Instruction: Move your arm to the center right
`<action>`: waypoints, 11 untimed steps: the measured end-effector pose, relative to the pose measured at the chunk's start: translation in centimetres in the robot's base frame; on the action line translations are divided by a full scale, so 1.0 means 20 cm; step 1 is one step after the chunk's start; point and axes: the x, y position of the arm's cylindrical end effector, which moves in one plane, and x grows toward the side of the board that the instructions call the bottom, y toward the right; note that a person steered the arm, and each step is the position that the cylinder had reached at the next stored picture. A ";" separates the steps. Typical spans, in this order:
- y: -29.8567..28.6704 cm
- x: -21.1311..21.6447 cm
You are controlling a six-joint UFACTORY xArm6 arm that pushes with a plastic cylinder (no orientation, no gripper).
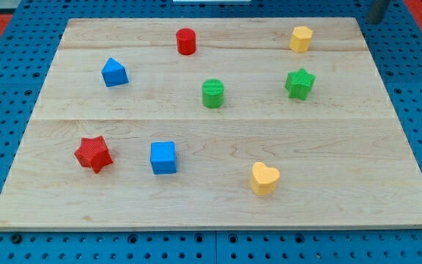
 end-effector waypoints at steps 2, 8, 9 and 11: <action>-0.29 0.05; -0.16 0.09; -0.13 0.40; -0.22 1.00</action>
